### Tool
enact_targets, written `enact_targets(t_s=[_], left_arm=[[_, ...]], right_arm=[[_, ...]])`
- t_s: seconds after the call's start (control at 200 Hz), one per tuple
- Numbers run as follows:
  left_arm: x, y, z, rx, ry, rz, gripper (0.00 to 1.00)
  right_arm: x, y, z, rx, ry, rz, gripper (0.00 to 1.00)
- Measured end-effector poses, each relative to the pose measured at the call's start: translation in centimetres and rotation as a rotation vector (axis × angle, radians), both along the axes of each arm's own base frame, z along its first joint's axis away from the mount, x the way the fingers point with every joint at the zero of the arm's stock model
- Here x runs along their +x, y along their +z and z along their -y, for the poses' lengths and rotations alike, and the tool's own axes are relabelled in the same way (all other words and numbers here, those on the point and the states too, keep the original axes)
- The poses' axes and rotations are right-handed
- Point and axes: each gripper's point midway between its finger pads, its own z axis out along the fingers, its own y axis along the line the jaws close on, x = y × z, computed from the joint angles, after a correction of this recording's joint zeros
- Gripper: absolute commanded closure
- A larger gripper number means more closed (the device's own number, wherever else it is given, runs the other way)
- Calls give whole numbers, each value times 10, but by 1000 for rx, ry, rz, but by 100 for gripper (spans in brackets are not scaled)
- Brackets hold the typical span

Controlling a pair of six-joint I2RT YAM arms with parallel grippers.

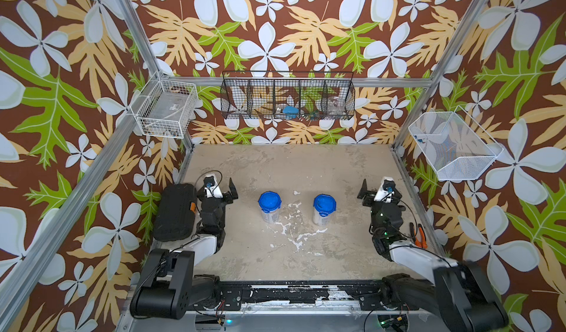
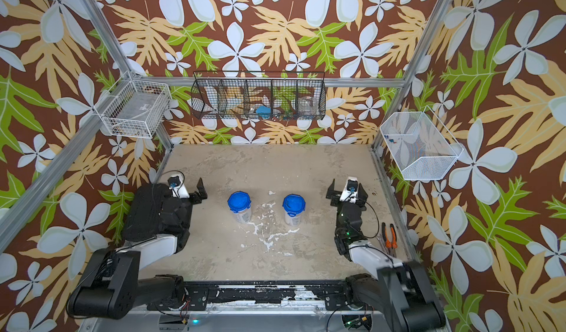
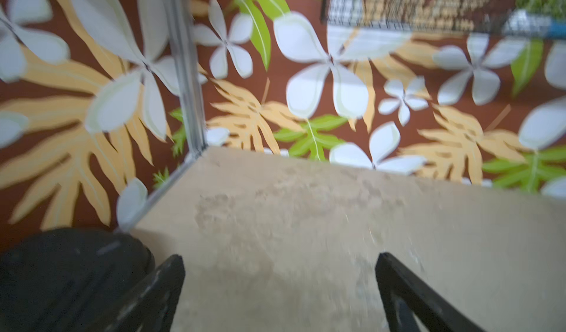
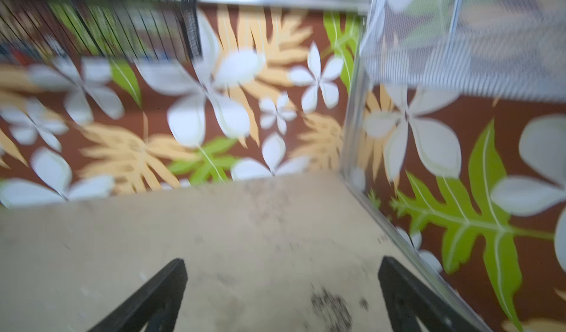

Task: Take out toiletry kits
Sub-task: Adjust the container at the center of the board.

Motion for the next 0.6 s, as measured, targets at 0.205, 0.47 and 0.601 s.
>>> enact_targets(t_s=[0.205,0.47,0.601], left_arm=[[3,110,49,-288,-184,118,21],[-30,76,314,-361,-930,-269,14],[-41,39,365,-341,-1056,-426,13]], right_arm=[[-31,49,6,333,43,26,6],[-13,-35,-52,457,149,-567,63],[-43,-79,-74,554,263,-701,73]])
